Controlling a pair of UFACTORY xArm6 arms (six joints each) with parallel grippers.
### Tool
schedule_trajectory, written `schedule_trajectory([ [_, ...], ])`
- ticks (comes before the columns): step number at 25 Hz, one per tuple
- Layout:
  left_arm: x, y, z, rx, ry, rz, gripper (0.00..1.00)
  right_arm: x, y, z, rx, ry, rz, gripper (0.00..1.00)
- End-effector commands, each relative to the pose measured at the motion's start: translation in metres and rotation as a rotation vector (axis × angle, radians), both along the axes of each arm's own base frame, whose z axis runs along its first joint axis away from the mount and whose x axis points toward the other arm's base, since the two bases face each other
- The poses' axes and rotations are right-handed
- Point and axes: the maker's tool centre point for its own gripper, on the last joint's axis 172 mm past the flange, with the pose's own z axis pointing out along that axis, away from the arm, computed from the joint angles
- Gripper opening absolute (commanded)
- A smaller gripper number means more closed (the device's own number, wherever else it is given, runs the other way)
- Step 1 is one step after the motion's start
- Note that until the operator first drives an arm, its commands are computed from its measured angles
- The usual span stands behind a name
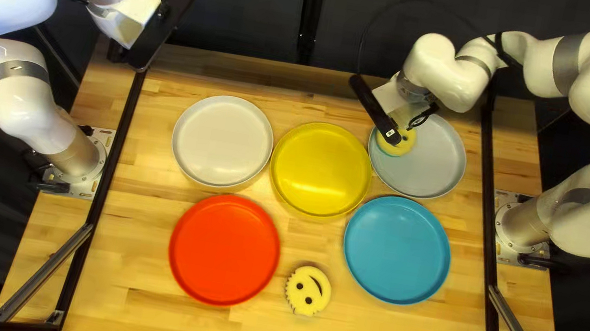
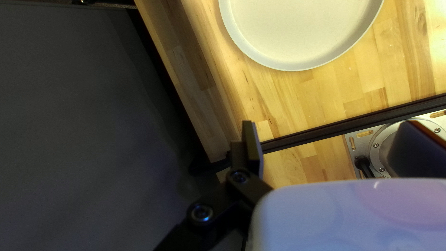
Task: Pick up sponge and scrub the plate
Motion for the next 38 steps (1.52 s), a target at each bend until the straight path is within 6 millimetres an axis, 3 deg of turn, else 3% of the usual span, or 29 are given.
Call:
schedule_trajectory([
  [1,0.000,0.000,0.000,0.000,0.000,0.000,1.00,-0.003,0.025,0.002,-0.008,0.001,0.008,0.00],
  [6,0.000,0.000,0.000,0.000,0.000,0.000,1.00,-0.007,0.055,-0.001,-0.015,-0.003,0.028,0.00],
  [9,0.000,0.000,0.000,0.000,0.000,0.000,1.00,-0.007,0.059,-0.005,-0.015,-0.004,0.037,0.00],
  [20,0.000,0.000,0.000,0.000,0.000,0.000,1.00,-0.021,-0.006,-0.004,-0.012,-0.008,0.006,0.00],
  [26,0.000,0.000,0.000,0.000,0.000,0.000,1.00,-0.024,-0.016,-0.002,-0.018,-0.001,-0.011,0.00],
  [30,0.000,0.000,0.000,0.000,0.000,0.000,1.00,-0.023,-0.004,-0.004,-0.015,-0.011,-0.010,0.00],
  [38,0.000,0.000,0.000,0.000,0.000,0.000,1.00,-0.018,0.052,-0.006,-0.026,-0.033,0.027,0.00],
])
